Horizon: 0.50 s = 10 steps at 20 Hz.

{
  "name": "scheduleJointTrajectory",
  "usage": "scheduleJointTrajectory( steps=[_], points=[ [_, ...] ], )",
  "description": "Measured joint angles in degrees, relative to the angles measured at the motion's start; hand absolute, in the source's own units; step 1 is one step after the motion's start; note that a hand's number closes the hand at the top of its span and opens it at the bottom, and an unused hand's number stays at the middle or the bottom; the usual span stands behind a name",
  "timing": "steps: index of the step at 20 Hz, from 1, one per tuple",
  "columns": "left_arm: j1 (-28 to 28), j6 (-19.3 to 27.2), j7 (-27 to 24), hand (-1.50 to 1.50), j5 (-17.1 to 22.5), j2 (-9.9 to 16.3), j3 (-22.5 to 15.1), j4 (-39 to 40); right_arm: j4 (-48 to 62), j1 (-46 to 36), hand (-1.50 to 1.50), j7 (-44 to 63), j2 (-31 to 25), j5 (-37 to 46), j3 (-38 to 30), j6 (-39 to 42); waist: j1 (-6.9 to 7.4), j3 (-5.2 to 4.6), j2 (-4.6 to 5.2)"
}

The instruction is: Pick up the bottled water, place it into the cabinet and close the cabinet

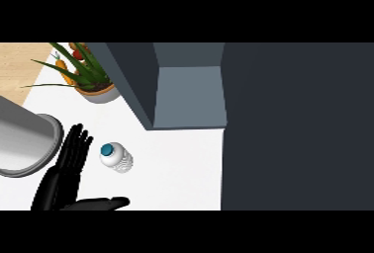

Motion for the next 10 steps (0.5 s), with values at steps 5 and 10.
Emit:
scheduleJointTrajectory(
  steps=[5, 10],
  points=[
    [-4.38, -0.93, -2.90, -1.50, 0.59, -0.27, 3.04, 9.46, 0.18, 2.07, -1.50, -1.66, -0.31, -1.17, -1.00, 1.54, -0.17, 0.01, 0.01],
    [-6.24, -3.31, -6.88, -1.50, 1.50, -0.60, 4.71, 17.82, 0.33, 4.50, -1.50, -3.57, 0.12, -2.23, -1.03, 3.33, -0.10, 0.01, 0.00]
  ],
)
